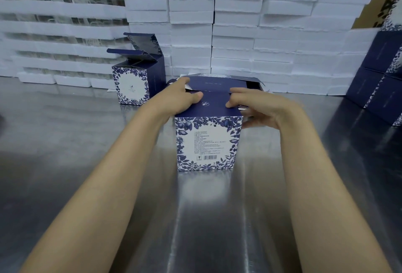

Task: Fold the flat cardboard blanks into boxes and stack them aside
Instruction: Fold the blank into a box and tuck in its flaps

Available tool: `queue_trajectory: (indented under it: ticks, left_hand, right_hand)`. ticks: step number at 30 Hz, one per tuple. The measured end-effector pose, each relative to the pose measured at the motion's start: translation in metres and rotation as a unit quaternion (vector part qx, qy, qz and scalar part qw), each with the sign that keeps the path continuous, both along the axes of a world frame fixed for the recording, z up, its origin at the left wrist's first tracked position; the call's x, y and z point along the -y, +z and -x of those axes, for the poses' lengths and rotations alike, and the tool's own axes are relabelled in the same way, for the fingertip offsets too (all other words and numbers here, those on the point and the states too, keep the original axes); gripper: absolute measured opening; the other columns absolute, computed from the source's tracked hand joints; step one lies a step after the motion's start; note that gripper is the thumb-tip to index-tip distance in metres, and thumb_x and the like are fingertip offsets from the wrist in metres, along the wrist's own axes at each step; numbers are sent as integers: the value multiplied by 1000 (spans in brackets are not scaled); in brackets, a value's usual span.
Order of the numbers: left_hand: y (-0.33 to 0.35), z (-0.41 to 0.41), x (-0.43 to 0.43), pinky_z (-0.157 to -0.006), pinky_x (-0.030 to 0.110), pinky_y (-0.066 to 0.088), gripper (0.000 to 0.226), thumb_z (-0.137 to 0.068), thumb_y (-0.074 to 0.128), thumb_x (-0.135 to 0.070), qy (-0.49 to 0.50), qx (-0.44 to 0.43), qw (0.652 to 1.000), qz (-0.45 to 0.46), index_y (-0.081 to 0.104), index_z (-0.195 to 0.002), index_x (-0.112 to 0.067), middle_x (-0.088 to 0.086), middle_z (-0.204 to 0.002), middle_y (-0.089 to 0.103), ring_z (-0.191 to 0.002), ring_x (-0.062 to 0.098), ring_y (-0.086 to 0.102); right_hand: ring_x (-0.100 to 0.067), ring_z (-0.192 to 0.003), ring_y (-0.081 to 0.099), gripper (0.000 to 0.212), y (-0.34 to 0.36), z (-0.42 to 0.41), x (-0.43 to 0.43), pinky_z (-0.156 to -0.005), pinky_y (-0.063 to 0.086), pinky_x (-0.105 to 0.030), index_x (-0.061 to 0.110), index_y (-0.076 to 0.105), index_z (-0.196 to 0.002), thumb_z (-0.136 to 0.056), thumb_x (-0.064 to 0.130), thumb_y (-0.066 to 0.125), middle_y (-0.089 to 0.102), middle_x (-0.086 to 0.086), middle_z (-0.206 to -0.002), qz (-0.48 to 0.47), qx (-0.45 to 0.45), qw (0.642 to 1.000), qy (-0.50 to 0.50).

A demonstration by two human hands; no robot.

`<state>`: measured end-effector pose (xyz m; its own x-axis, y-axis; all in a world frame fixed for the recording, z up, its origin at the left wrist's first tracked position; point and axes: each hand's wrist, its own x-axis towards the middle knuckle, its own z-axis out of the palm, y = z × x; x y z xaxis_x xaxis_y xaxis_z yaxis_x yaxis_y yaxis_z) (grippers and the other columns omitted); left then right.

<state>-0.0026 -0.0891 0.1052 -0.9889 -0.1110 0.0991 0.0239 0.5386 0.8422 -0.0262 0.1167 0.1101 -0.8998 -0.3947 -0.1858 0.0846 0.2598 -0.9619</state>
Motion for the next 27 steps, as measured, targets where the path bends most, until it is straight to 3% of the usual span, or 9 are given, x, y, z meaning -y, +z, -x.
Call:
queue_trajectory:
  ticks: [4, 7, 11, 14, 15, 17, 20, 24, 27]
  left_hand:
    - [-1, 1, 3, -94, 30, 45, 65, -93, 60, -38, -8, -3, 1000, 15, 29, -149, -26, -8, -115, 51, -102, 13, 57]
    - [-2, 3, 4, -107, 38, 40, 66, -93, 61, -38, -18, 6, 1000, 14, 29, -149, -27, -2, -132, 45, -118, 19, 54]
    - [-2, -3, 4, -104, 36, 44, 55, -91, 65, -32, -47, 12, 998, -46, 43, -142, -29, 0, -141, 45, -116, 18, 57]
    - [0, -9, 7, -95, 36, 52, 21, -90, 67, -24, -31, 38, 984, -171, 62, -111, -26, 7, -126, 61, -97, 20, 66]
    - [3, -11, 10, -93, 35, 51, 9, -90, 66, -27, 2, 34, 990, -139, 65, -97, -21, 9, -117, 66, -93, 22, 65]
    - [10, -11, 20, -77, 30, 47, 26, -93, 62, -31, 72, 4, 997, 33, 66, -88, -5, 12, -95, 68, -82, 24, 59]
    - [24, -13, 26, -57, 30, 33, 29, -95, 53, -27, 125, -39, 973, 189, 58, -80, -2, 7, -66, 50, -68, 27, 48]
    - [22, -10, 22, -66, 30, 43, 16, -92, 46, -17, 96, 36, 986, 133, 56, -96, -6, 11, -90, 55, -76, 26, 46]
    - [8, -4, 19, -85, 48, 53, 45, -92, 38, -26, 103, 75, 992, 18, 39, -133, -6, 12, -123, 55, -103, 30, 55]
  right_hand:
    - [-10, -49, 54, 7, -11, 6, 17, -64, 45, -27, 21, 61, -85, -79, 24, 61, 59, 3, -80, -2, -47, 995, -84]
    - [-15, -58, 55, 12, -17, 8, 28, -67, 40, -31, 19, 56, -80, -77, 29, 63, 60, 3, -71, 10, -72, 987, -146]
    - [-17, -63, 56, 17, -23, 11, 28, -66, 40, -32, 19, 56, -82, -77, 34, 64, 62, 8, -59, 31, -80, 984, -159]
    - [-18, -58, 55, 19, -19, 14, 25, -60, 42, -27, 17, 54, -85, -77, 30, 66, 62, 2, -63, 26, -95, 982, -163]
    - [-20, -59, 55, 21, -18, 15, 26, -59, 42, -27, 16, 51, -84, -77, 28, 65, 60, -2, -67, 19, -104, 980, -170]
    - [-22, -66, 51, 23, -15, 17, 31, -63, 40, -31, 15, 46, -83, -75, 28, 64, 52, -8, -76, -15, -128, 975, -182]
    - [-23, -57, 56, 20, -12, 16, 31, -57, 50, -26, 15, 46, -79, -78, 25, 63, 54, -10, -76, -41, -139, 972, -183]
    - [-13, -55, 68, 16, -6, 10, 21, -54, 57, -21, 14, 60, -75, -82, 26, 66, 71, 0, -69, -50, -111, 987, -105]
    - [-13, -67, 72, 10, -3, 6, 21, -68, 61, -26, 15, 67, -80, -82, 25, 65, 73, 6, -70, -56, -103, 992, -56]
